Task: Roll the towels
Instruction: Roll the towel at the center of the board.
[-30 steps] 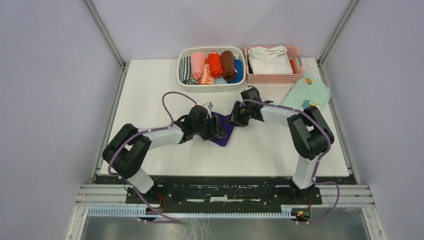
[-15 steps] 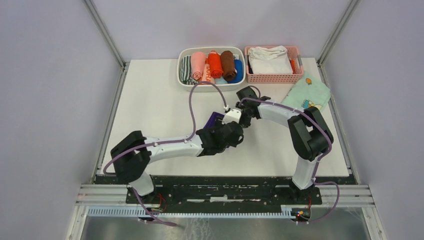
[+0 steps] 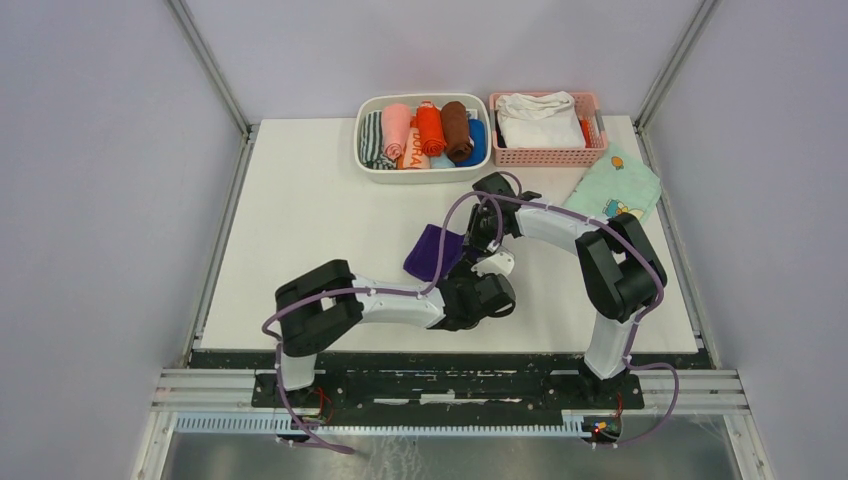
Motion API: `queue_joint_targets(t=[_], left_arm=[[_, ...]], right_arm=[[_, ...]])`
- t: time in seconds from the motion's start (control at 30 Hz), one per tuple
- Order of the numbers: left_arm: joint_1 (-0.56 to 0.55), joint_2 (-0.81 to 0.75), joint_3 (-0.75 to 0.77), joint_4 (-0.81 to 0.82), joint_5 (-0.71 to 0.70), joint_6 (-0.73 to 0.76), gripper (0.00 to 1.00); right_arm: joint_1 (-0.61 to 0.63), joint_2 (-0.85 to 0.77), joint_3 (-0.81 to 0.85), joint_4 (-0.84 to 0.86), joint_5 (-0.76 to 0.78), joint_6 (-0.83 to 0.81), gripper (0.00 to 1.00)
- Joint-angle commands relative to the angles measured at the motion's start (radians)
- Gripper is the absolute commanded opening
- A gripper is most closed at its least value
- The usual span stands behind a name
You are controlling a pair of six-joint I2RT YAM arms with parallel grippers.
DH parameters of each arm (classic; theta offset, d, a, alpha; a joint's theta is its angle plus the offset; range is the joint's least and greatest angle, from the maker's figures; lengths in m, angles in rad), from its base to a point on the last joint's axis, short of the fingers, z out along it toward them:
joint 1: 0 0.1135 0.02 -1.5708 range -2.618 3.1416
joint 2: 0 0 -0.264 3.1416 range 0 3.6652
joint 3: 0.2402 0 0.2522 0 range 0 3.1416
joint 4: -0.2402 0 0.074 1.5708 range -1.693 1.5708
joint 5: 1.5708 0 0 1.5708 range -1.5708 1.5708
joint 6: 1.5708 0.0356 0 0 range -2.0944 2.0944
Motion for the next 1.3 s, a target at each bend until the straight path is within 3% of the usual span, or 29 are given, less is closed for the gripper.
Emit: queue_joint_targets(t=[0.0,0.27,0.43,0.63,0.87,1.0,1.27], left_arm=[[-0.004,0.045,0.048,0.036,-0.035,0.041,0.61],[0.037,0.03,0.011,0.018,-0.013,-0.011,0.4],[0.137,-0.096,-0.107,0.119,0.242,-0.042,0.33],[0.382,-0.224,-0.262,0.294,0.764,-0.163,0.32],[0.583,-0.176,-0.301,0.402,1.183,-0.307,0.32],[0.637,-0.1,-0.279,0.431,1.314,-0.385,0.32],[0.695,-0.021,-0.28,0.475,1.409,-0.489,0.32]], right_arm=[[0.003,-0.003,0.032,-0.033,0.022,0.005,0.46],[0.002,-0.02,-0.011,0.071,-0.048,0.008,0.51],[-0.016,-0.07,-0.071,0.182,-0.107,-0.014,0.59],[-0.08,-0.162,-0.179,0.359,-0.201,-0.004,0.69],[-0.129,-0.18,-0.288,0.567,-0.3,0.055,0.8],[-0.13,-0.152,-0.34,0.688,-0.306,0.121,0.82],[-0.132,-0.04,-0.353,0.814,-0.301,0.205,0.83]])
